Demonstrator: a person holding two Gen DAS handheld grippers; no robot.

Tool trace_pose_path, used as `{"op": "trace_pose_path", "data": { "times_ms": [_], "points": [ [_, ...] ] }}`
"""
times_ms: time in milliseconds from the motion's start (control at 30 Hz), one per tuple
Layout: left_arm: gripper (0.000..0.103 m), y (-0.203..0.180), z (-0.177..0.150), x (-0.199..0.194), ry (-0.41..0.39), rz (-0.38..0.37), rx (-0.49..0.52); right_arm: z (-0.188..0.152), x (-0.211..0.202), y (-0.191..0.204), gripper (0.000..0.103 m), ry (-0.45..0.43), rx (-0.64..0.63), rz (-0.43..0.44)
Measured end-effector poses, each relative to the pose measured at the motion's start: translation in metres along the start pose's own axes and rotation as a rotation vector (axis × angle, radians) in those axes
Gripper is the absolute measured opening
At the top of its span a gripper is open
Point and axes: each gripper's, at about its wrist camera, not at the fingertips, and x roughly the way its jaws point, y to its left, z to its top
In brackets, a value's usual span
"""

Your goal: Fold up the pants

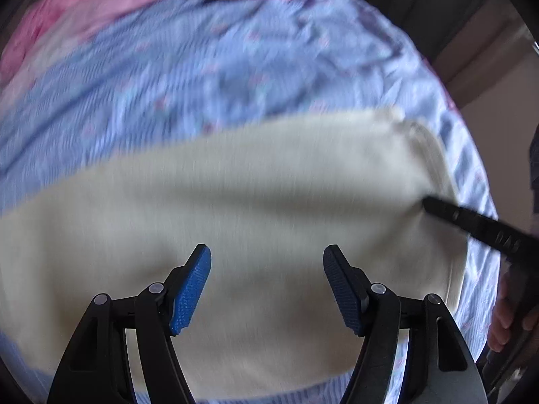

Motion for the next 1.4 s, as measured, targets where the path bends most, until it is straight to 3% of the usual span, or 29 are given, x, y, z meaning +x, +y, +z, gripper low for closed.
{"op": "trace_pose_path", "data": {
  "times_ms": [167,300,400,467,533,567,600,633,867,967,1033,1067,1167,1267,1333,1400],
  "points": [
    [0.069,-0.03,0.05,-0.004,-0.043,-0.15,0.294,0.005,-0.014,-0.011,0.04,-0.086,0.002,0.03],
    [0.072,-0.045,0.077,0.016,-0.014,-0.111,0.498,0.021,-0.02,-0.007,0.04,-0.139,-0.027,0.066],
    [0.071,-0.048,0.084,0.038,0.039,-0.06,0.574,0.038,-0.014,0.0,0.04,-0.134,-0.049,0.102],
    [0.058,-0.049,0.083,0.052,0.072,-0.04,0.592,0.046,-0.006,0.006,0.04,-0.119,-0.076,0.092],
    [0.016,-0.048,0.082,0.057,0.079,-0.044,0.575,0.051,0.005,0.012,0.04,-0.088,-0.111,0.049],
    [0.011,-0.047,0.081,0.056,0.076,-0.066,0.558,0.052,0.008,0.015,0.035,-0.084,-0.129,0.038],
    [0.009,-0.047,0.08,0.054,0.063,-0.073,0.55,0.052,0.01,0.017,0.015,-0.082,-0.148,0.025],
    [0.007,-0.047,0.078,0.049,0.045,-0.069,0.551,0.052,0.009,0.019,0.01,-0.087,-0.159,0.017],
    [0.005,-0.029,0.086,0.021,-0.041,-0.091,0.486,0.066,-0.004,0.026,0.008,-0.179,-0.162,0.036],
    [0.005,-0.028,0.092,0.029,-0.016,-0.065,0.478,0.069,0.007,0.027,0.01,-0.157,-0.168,-0.009],
    [0.005,-0.034,0.091,0.04,0.002,-0.035,0.491,0.063,0.012,0.024,0.023,-0.115,-0.16,-0.026],
    [0.005,-0.037,0.089,0.044,-0.001,-0.019,0.496,0.057,0.01,0.021,0.036,-0.109,-0.159,-0.014],
    [0.006,-0.04,0.086,0.048,-0.011,-0.005,0.477,0.035,-0.001,0.009,0.04,-0.117,-0.164,0.029],
    [0.013,-0.038,0.087,0.041,-0.029,0.012,0.428,0.015,-0.008,-0.011,0.04,-0.101,-0.105,0.086],
    [0.036,-0.041,0.084,0.027,-0.087,0.075,0.421,0.003,-0.006,-0.024,0.04,-0.061,-0.047,0.174],
    [0.042,-0.046,0.071,0.011,-0.132,0.065,0.437,-0.007,-0.001,-0.031,0.04,-0.035,-0.019,0.213]
  ]
}}
